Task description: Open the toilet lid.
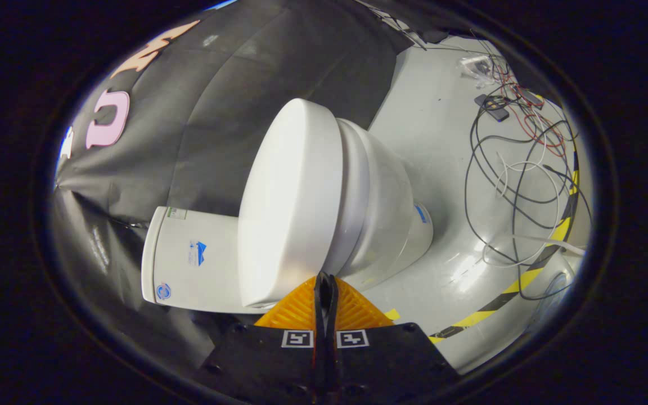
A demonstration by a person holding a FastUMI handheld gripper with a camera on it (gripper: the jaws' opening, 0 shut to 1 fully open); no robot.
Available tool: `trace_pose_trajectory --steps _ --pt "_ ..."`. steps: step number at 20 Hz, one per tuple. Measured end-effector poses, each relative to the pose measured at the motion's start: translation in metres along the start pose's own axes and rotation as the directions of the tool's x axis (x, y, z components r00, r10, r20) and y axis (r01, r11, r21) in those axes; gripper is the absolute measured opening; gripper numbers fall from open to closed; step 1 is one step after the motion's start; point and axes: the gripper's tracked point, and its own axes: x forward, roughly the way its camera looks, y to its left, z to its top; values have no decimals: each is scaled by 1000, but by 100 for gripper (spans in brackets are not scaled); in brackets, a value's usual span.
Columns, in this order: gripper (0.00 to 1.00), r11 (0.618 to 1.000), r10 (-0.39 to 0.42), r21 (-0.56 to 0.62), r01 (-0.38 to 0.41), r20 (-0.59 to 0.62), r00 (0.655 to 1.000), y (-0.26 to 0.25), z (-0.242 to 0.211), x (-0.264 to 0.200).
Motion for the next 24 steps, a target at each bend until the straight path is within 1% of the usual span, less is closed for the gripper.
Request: trace_pose_trajectory --steps 3,6,15,24 --pt "1 1000 -5 18 4 6 1000 6 2 -4" --pt "1 999 -20 -48 22 23 1000 15 5 -9" --pt "1 980 -1 -196 16 73 997 60 12 -32" --pt "1 966 50 -258 -17 123 991 106 12 -44"
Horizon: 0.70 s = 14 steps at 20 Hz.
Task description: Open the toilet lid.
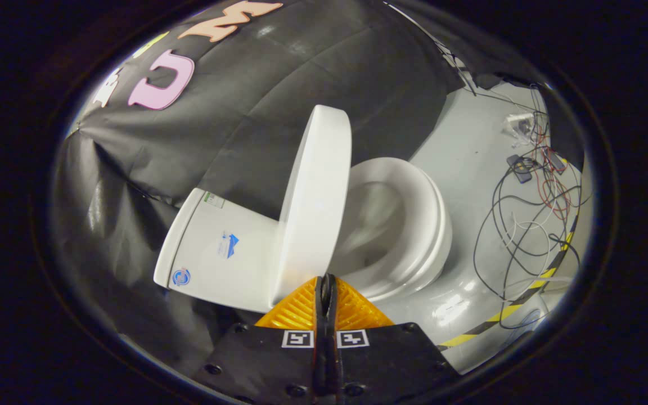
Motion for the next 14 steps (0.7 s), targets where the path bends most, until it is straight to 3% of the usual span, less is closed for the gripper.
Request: trace_pose_trajectory --steps 14 --pt "1 988 -35 -146 51 104 994 48 12 -11"
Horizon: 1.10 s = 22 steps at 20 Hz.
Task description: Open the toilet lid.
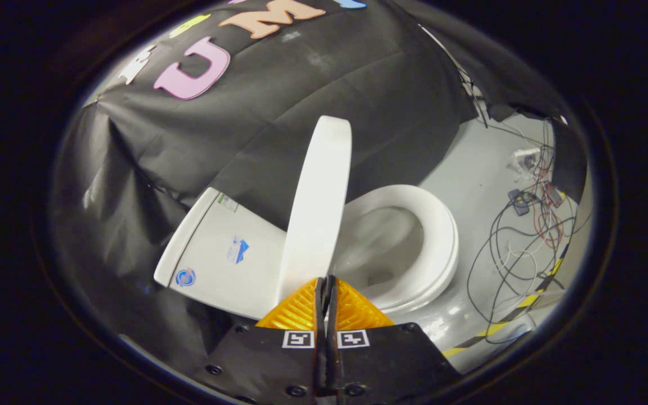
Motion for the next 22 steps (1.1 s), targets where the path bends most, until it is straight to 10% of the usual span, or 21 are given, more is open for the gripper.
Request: trace_pose_trajectory --steps 22 --pt "1 992 -52 -114 62 84 995 69 14 -6"
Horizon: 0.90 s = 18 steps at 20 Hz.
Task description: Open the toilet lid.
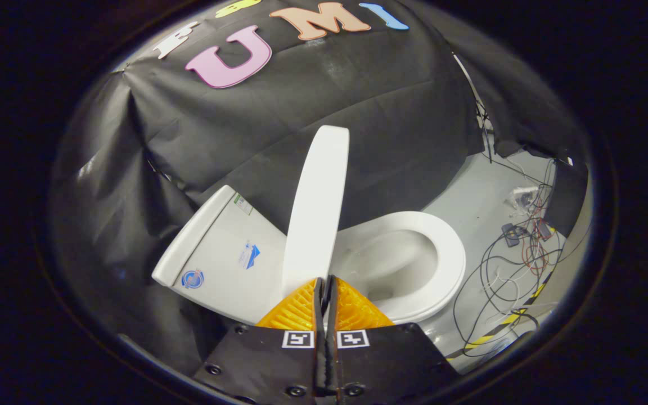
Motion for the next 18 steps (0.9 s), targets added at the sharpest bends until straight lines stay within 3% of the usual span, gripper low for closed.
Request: trace_pose_trajectory --steps 18 --pt "1 982 -45 -184 50 33 998 82 11 -2"
